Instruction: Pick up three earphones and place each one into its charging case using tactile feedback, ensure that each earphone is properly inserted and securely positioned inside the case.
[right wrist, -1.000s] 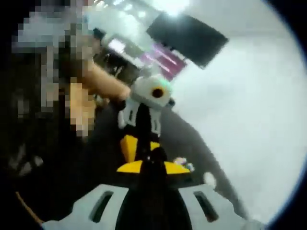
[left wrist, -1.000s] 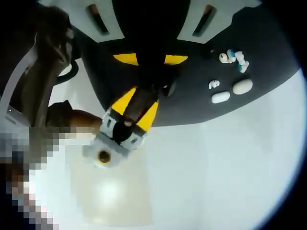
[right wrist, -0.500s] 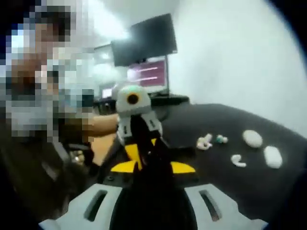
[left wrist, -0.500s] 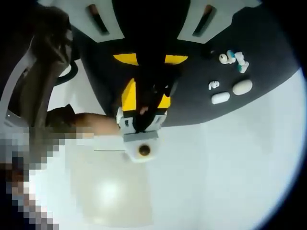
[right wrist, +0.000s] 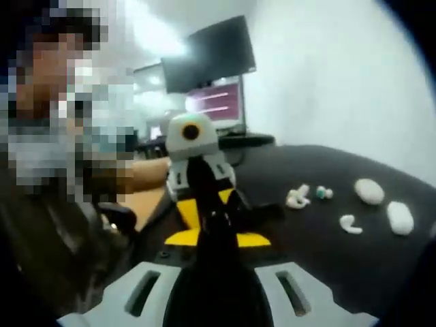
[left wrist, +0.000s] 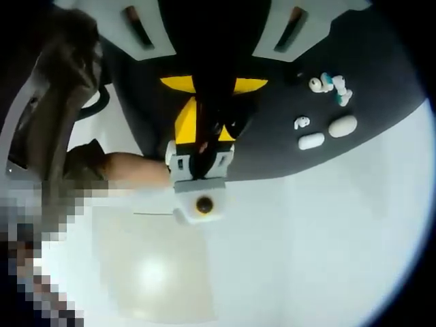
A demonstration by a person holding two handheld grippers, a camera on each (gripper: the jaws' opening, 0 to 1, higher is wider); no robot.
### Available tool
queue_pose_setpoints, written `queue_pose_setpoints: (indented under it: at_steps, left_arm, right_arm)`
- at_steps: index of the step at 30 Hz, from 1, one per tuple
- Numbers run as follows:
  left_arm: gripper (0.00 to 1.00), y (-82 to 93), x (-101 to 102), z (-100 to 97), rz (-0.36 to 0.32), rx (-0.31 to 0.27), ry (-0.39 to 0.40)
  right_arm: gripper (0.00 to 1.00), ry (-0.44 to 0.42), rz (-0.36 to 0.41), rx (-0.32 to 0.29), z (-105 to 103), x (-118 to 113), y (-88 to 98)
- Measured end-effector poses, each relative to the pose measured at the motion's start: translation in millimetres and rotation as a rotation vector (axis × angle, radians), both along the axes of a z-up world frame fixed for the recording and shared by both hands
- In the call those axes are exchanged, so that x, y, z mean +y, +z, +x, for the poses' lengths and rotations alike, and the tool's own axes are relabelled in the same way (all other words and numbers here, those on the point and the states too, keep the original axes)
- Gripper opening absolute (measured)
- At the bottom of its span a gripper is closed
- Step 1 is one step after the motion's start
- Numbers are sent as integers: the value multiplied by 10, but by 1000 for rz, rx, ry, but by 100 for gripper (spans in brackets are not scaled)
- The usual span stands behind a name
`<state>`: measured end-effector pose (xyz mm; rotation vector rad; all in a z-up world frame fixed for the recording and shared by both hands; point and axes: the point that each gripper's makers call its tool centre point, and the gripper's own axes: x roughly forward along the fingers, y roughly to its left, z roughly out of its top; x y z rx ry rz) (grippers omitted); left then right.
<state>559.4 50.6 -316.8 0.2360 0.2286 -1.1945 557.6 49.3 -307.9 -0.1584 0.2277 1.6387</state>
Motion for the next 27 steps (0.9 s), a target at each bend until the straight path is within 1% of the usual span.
queue_pose_setpoints:
  at_steps: [3,5,7,8,9,12,14,15,16,19,20,21,22,24,25,27]
  left_arm:
    - [16,2,5,8,-1,4,-1]
    - [17,11,18,23,-9,30,3]
    - [17,57,40,23,-30,53,8]
    - [18,98,62,28,-43,51,17]
    - [18,161,91,20,-62,38,26]
    - [21,312,287,34,-72,-8,85]
    - [21,374,423,34,-69,0,113]
    - [21,415,518,61,-65,-3,147]
    - [21,483,641,124,-77,-8,203]
    - [18,603,933,367,-130,22,396]
    - [16,612,1018,457,-140,35,464]
    - [15,599,1100,531,-136,49,522]
    - [14,597,1130,594,-137,47,554]
    - [13,568,1155,722,-200,45,635]
    - [13,519,1156,762,-219,57,657]
    - [13,441,1120,786,-220,73,655]
  right_arm:
    - [19,8,4,-4,0,-12,-6]
    - [19,8,4,-1,-1,-11,-9]
    - [19,9,5,-1,-1,-11,-11]
    - [19,8,5,1,0,-14,-11]
    - [19,8,5,3,1,-13,-15]
    - [19,2,1,6,8,-15,-19]
    - [19,3,2,2,6,-12,-22]
    - [19,4,3,-2,10,-12,-24]
    - [19,5,3,-7,10,-13,-25]
    - [19,5,5,-33,-1,-7,-30]
    - [19,7,6,-42,-3,-6,-31]
    - [19,7,7,-48,1,-7,-33]
    - [19,8,8,-57,1,-9,-34]
    - [19,10,9,-74,-10,-13,-37]
    - [19,10,10,-82,-12,-17,-39]
    - [19,6,9,-101,-16,-21,-42]
